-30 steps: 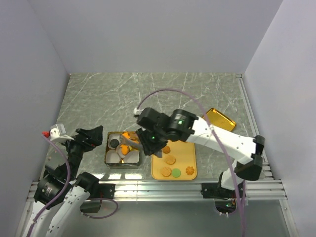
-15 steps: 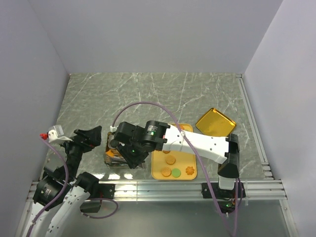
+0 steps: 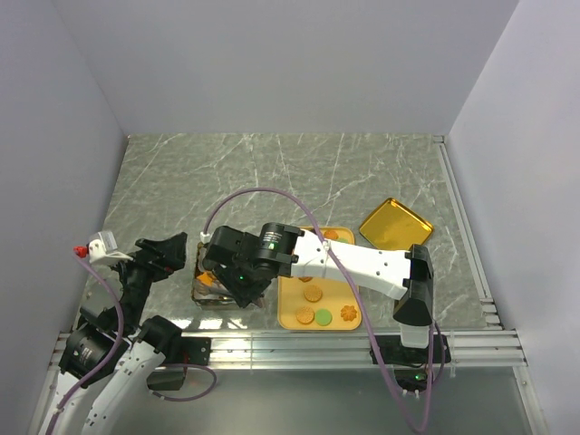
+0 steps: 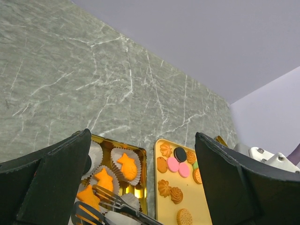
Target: Pack the cookies
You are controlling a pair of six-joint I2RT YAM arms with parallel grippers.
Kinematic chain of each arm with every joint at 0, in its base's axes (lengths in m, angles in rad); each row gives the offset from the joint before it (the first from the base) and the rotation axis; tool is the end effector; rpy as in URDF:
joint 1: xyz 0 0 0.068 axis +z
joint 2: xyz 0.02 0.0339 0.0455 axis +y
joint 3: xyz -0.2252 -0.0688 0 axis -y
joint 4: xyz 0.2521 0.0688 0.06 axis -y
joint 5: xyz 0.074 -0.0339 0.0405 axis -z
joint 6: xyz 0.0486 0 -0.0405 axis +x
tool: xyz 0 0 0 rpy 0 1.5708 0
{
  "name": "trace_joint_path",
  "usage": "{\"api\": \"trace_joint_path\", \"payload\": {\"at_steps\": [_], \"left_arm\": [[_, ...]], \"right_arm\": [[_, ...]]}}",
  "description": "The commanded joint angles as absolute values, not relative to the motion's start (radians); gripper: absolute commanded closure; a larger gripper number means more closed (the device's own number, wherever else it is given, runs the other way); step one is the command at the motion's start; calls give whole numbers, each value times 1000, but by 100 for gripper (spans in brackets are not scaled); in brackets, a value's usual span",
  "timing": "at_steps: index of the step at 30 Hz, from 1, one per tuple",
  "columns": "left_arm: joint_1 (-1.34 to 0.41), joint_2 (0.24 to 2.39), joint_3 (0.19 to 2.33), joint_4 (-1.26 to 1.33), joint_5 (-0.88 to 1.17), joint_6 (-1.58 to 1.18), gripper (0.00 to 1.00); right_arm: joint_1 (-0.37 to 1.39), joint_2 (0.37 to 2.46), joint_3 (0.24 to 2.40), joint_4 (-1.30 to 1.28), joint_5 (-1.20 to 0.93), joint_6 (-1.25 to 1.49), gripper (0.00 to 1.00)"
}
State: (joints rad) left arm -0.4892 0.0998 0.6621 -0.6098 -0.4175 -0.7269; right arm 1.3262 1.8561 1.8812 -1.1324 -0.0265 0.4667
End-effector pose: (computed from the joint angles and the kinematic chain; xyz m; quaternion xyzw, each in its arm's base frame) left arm 0.0936 -0.0275 0.3155 -0.2260 0.6860 -0.2626 0.6398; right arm 0.0929 0.3774 0.2863 -0.4082 0.8834 0.1874 0.1333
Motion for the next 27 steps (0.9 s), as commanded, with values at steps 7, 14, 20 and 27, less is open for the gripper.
{"api": "trace_joint_path", "payload": {"at_steps": [7,14,20,27], "left_arm": [[-500,92,689,-592,-436,-733,1],[-508,97,690,-594,-436,-732,0],[-515,100,690,-594,-439,-730,1],[-520,110,693,-594,-433,-729,1]], "right_arm": [[1330,1885,1950,-1117,-2,472,69],[1328,1911,1965,-1120,-2,471,64],[1330,1928,1990,-1132,21,469,57],[1327,1934,2006,-1146,37,466,52]]}}
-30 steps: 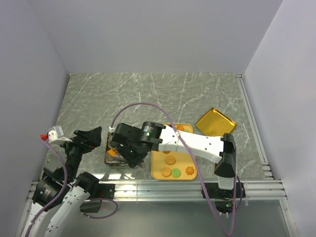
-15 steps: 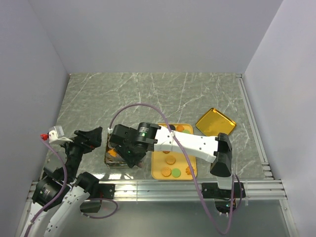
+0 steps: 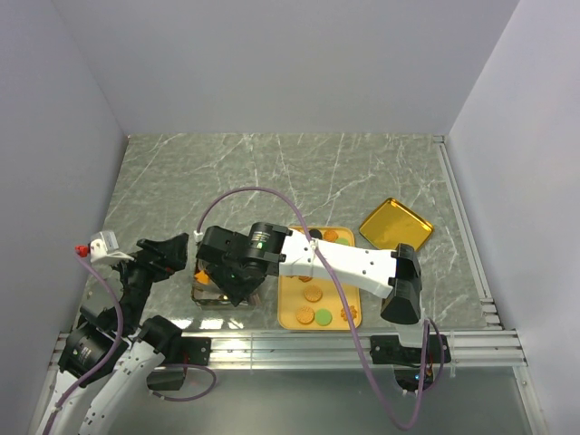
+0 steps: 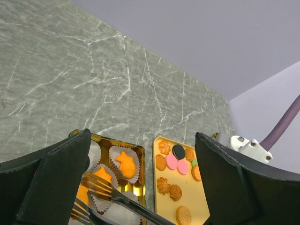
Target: Pack the cookies
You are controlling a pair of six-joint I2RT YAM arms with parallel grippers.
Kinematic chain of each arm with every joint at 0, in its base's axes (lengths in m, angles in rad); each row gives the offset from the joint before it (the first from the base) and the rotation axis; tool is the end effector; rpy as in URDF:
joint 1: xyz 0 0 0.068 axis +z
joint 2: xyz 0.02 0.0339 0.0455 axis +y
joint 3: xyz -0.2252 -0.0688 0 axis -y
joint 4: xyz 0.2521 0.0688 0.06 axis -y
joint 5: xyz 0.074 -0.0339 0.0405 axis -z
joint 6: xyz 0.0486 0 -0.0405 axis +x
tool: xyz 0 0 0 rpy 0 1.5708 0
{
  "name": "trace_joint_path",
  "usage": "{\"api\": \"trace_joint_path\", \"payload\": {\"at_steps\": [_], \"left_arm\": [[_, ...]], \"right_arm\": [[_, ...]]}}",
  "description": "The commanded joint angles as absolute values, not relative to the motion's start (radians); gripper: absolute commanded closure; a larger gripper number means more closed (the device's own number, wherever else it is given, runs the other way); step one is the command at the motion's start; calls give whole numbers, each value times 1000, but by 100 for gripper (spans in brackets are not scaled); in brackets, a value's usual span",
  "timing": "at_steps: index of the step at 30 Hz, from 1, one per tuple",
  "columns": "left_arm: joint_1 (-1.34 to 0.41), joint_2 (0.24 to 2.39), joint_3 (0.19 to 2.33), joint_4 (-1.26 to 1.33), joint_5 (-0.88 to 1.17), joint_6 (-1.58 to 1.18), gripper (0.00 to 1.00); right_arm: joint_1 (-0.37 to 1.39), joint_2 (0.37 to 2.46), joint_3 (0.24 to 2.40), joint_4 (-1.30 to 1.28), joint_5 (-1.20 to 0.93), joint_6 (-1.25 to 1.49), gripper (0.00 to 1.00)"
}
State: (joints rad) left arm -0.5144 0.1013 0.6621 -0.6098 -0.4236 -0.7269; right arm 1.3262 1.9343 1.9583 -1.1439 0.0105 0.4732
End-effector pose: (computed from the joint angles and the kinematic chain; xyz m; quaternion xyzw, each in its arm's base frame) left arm 0.0931 -0.0297 0.3154 -0.2192 0.6887 -0.2682 0.6370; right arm 0.0983 0.3919 0.2797 -0.4021 0.8879 0.1719 0.1430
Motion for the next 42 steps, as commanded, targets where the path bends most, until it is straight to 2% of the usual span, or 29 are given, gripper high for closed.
{"api": "trace_joint_path", "payload": {"at_steps": [1,8,20,34,42], "left_arm": [[-519,107,692,-595,-439,-730,1],[-520,100,690,-595,-448,-735,0],[-522,103,693,-598,-451,-735,1],[-525,117,693,-601,-460,-736,1],[-528,136,696,-607,-459,-741,1]], "right_arm": [[1327,1934,2006,-1146,37,466,51],[1322,1922,1988,-1140,40,471,48],[1296,1815,1958,-1169,90,509,48],[1230,1422,1568,-1259,216,609,48],[1160,1175,1274,-1305,178,660,48]]}}
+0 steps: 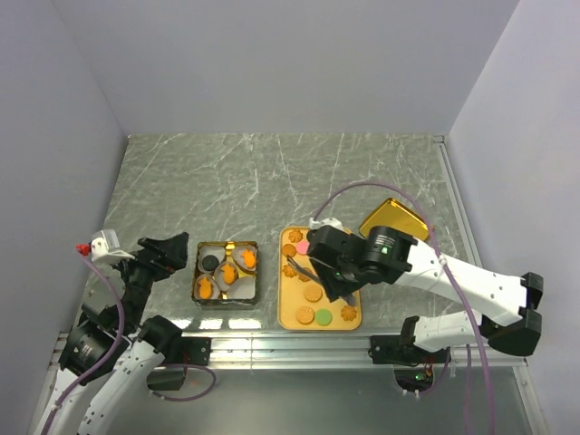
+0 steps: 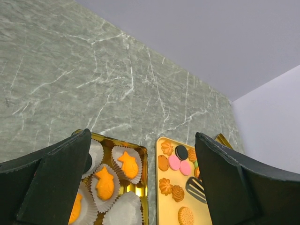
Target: Pack the cookies
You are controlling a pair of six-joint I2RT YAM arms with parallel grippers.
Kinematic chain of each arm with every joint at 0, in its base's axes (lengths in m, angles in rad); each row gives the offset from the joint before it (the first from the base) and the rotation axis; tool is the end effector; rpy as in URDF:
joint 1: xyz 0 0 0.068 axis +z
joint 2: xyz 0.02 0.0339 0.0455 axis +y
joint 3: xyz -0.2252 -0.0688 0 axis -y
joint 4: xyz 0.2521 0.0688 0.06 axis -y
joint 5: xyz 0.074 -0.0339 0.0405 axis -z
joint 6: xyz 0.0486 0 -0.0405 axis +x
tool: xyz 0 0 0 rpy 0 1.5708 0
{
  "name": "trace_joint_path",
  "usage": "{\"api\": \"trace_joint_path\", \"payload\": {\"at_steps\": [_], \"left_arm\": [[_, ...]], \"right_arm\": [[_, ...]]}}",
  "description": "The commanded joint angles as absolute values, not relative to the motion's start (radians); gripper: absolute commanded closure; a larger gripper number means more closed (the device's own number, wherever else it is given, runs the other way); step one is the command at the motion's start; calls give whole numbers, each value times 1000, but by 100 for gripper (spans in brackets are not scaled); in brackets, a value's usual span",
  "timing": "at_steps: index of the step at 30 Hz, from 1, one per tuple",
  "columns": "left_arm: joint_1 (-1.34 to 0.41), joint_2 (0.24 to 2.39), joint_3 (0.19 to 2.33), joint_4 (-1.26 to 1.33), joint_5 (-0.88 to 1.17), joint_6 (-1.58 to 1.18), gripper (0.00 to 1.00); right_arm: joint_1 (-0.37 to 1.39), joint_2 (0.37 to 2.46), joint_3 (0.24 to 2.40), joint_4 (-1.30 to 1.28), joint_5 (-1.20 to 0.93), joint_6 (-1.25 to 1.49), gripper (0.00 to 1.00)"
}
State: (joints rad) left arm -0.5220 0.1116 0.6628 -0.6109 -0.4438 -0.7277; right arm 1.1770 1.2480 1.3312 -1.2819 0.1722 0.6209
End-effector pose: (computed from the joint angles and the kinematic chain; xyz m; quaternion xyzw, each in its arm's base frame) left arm 0.0947 -0.0304 0.3147 -0.2230 0.6908 -0.2613 0.6362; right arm 0.0994 0.2176 0.2943 -0.2534 0.9459 0.0916 0.1809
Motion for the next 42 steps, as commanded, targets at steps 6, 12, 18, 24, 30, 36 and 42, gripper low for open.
{"api": "trace_joint_path", "payload": {"at_steps": [6,12,18,24,30,36,42], "left_arm": [[-529,141,695,-606,-460,-742,0],[-528,147,699,-612,-460,-746,1],[-528,150,701,-615,-465,-752,1],[-528,150,704,-621,-472,-761,1],[-528,137,699,-620,-480,-761,1],[-528,138,706,-629,-489,-769,1],[-529,123,704,-632,-499,-776,0]], "right_arm": [[1157,1129,1204,-1289,158,664,48],[1155,1166,1207,-1258,137,652,48],[1155,1229,1200,-1252,152,624,48],[1157,1269,1192,-1235,124,606,48],[1157,1307,1197,-1218,123,589,48],[1157,1338,1193,-1209,117,591,49],[1155,1348,1187,-1215,124,592,50]]}}
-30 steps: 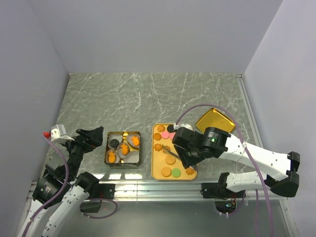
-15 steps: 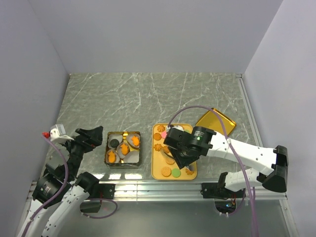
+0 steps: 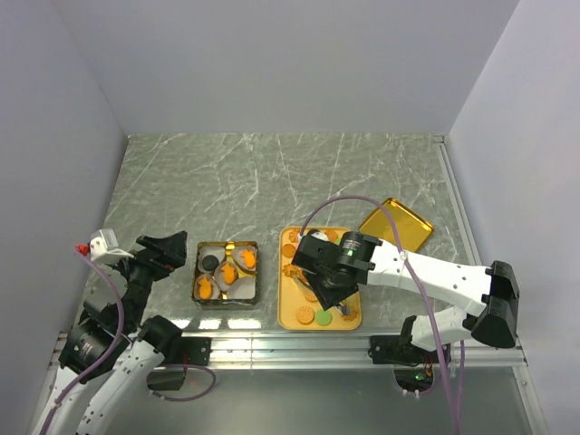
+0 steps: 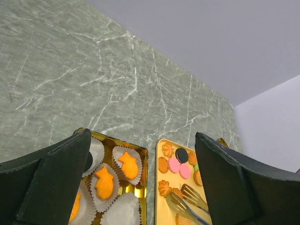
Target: Pack the cookies
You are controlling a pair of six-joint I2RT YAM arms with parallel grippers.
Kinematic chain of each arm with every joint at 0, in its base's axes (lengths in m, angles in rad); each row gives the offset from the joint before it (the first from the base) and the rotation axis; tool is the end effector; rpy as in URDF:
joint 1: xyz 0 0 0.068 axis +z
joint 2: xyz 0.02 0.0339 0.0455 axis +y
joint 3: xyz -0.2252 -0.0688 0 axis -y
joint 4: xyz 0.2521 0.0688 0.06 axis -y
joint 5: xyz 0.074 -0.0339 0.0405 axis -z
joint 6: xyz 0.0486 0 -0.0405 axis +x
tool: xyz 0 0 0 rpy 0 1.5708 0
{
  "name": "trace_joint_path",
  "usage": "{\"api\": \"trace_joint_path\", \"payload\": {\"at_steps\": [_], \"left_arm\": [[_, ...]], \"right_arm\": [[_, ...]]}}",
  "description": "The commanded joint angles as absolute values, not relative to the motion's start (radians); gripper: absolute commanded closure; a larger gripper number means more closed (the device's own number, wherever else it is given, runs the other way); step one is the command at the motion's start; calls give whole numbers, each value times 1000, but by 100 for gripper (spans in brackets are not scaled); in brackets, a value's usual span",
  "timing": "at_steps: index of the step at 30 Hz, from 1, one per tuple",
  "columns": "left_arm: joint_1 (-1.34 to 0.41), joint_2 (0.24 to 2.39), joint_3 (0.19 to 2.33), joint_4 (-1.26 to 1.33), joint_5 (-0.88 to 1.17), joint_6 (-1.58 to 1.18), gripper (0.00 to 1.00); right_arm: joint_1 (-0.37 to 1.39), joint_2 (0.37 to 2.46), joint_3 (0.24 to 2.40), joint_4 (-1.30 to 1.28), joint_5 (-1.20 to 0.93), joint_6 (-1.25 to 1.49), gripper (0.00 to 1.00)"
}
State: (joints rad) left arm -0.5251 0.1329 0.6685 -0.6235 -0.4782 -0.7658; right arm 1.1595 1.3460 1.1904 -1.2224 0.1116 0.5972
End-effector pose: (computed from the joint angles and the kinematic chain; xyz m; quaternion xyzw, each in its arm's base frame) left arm 0.0974 -0.0306 0.3133 -0.2448 0.6921 -0.2552 0.6292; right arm 0.1055 0.2284 0.2332 -0.2706 0.9563 0.0385 0.1041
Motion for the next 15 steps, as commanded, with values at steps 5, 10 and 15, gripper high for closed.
{"api": "trace_joint_path", "payload": {"at_steps": [5,10,15], "left_arm": [[-528,121,706,-634,-499,-776,1],[-529,115,706,-635,-500,-778,1],[-529,115,706,-635,-500,-778,1]], "right_arm": [[1155,1344,1167,-1213,126,598,50],[1157,1345,1158,-1204,121,600,56],[1155,1336,1169,-1216,132,604,62]]}}
